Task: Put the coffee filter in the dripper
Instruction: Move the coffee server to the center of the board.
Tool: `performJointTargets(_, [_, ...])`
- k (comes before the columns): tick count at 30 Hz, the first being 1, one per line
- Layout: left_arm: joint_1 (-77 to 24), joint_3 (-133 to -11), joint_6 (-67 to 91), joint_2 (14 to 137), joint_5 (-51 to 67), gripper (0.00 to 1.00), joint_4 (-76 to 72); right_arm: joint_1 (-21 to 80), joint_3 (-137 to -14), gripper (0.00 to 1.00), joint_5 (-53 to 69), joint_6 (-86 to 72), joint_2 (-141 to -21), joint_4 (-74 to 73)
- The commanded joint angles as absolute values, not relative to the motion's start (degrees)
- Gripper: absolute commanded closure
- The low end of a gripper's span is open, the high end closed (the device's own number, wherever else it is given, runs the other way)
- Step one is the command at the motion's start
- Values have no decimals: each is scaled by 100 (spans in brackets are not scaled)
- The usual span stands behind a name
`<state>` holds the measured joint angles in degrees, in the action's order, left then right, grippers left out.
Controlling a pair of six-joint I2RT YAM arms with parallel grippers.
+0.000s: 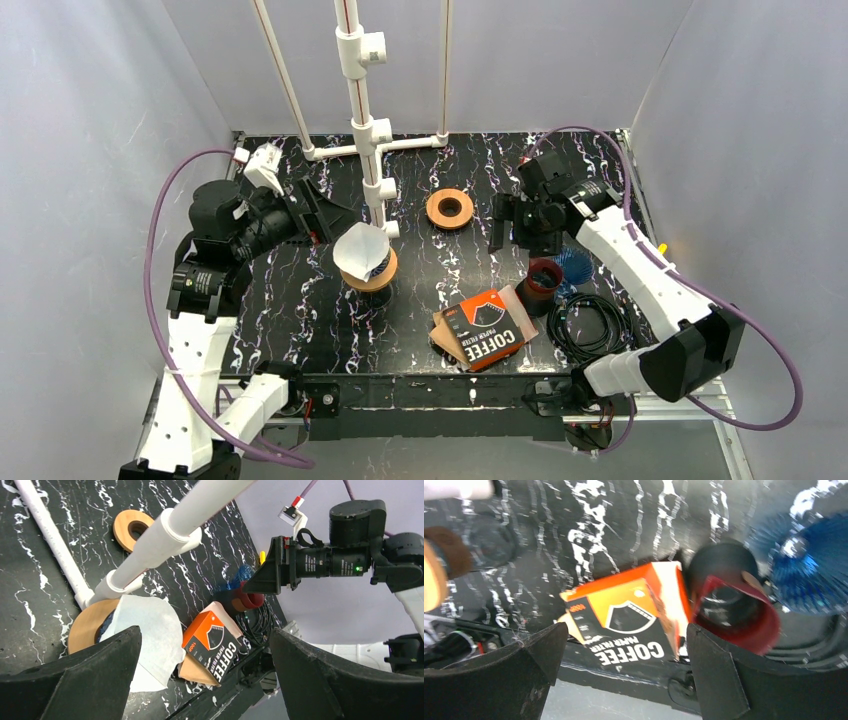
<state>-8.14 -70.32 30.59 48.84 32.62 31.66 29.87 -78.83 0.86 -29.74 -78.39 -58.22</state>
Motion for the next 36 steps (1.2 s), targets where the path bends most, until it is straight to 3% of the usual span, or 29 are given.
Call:
performJointTargets(1, [-960, -7180, 2736, 4756, 3633, 2, 3072, 2936, -7932, 4, -680, -2850, -7572, -6831])
performJointTargets(14, [-2248, -8260, 810, 5112, 2695, 2, 4578, 2875, -7173, 16, -1156, -2510, -7871, -6584])
performJointTargets(17, [-2257, -8521, 653, 5222, 2477, 3, 4785, 2876, -7138, 26, -1114, -2393, -8034, -6375])
performJointTargets(21, [-2255, -8745, 620, 5264, 2197, 4, 4810, 2874, -7137, 56, -1077, -2261, -8258, -6171])
performJointTargets(24, [-2253, -8853, 493, 5224, 1879, 3, 4850, 2881, -7143, 60, -1166, -2175, -8392, -6080])
performJointTargets(28, [-2252, -8871, 365, 5152, 1611, 2, 4884, 2874, -7255, 78, -1281, -2091, -8484, -5930])
performJointTargets(36, [-2262, -8761, 598, 5137, 1334, 2, 4989, 2874, -7813, 99, -1337, -1886, -8817, -5838])
